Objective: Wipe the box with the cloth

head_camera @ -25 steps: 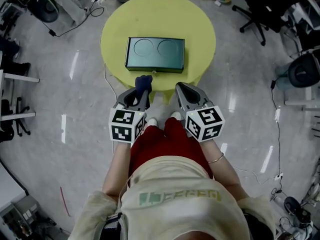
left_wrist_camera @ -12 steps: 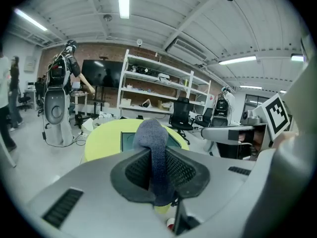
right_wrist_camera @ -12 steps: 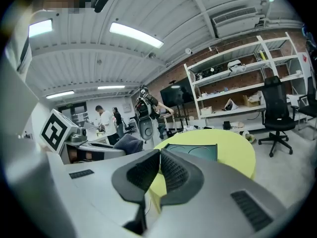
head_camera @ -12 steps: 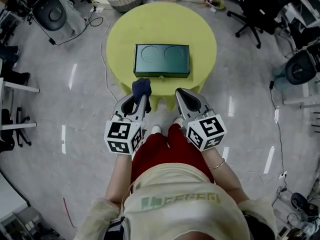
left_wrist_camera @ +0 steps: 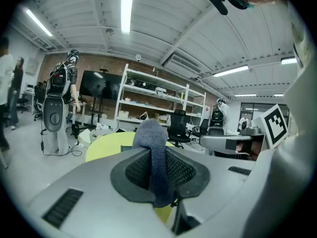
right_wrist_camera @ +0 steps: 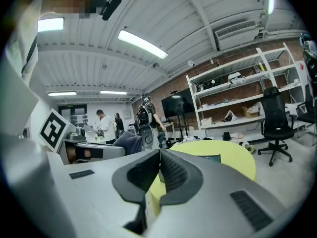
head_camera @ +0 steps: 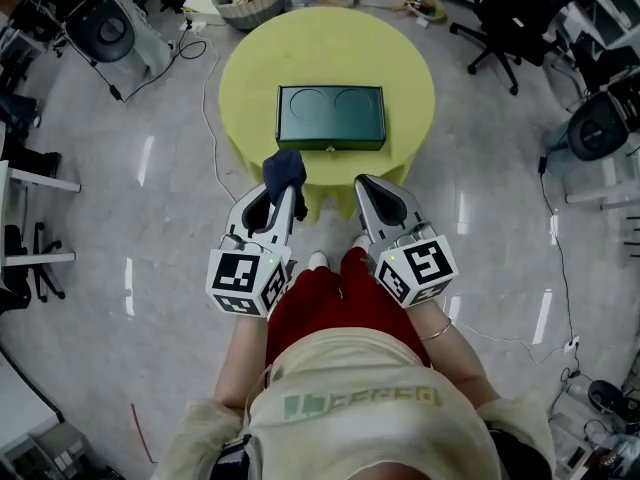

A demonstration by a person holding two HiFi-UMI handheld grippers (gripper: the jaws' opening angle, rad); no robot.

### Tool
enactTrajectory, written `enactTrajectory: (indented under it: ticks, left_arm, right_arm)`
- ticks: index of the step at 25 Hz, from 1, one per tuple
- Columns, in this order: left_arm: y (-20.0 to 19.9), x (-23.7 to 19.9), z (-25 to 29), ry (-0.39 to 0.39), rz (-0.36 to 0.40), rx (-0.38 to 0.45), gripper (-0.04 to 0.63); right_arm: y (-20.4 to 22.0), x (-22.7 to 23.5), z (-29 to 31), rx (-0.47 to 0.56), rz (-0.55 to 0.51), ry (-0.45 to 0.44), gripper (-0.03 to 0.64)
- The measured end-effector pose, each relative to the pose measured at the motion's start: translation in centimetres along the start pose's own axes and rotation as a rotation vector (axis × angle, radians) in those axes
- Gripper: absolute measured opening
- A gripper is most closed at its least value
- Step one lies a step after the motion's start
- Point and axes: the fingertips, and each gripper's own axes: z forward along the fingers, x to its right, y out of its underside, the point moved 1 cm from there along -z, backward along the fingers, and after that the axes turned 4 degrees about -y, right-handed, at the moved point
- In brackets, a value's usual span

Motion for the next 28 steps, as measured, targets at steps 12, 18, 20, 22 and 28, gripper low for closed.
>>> enactTrajectory:
  ticks: [12,18,20,22,28]
  left_arm:
    - [-2.3,-0.2,-3.7,-0.003,0.04,0.087,0.061]
    - [-3.0,-0.8,-5.0,-0.009,0.051,0.115,0.061]
    - [-3.3,-0.8,-5.2,-0.005,0.053,0.119,0.061]
    - [-3.1,-0.9,-5.2,-0.004,0.051,0.124,0.061]
    - [-2.6,-1.9,-5.0,0.0,0.049,0.131,0.061]
  right_arm:
    - [-2.6,-2.9,-1.6,0.1,-0.062,0.02,0.037]
    - [-3.4,-3.8,-2.0,0.133,-0.078,0.034,0.037]
    - [-3.6,-4.0,-2.1,0.136,-0.08,0.04,0.037]
    - [-3.4,-4.0,-2.1,0.135,-0.082,0.044,0.037]
    - [-2.6,-4.0,-1.2,0.134,-0.079,0.055,0.037]
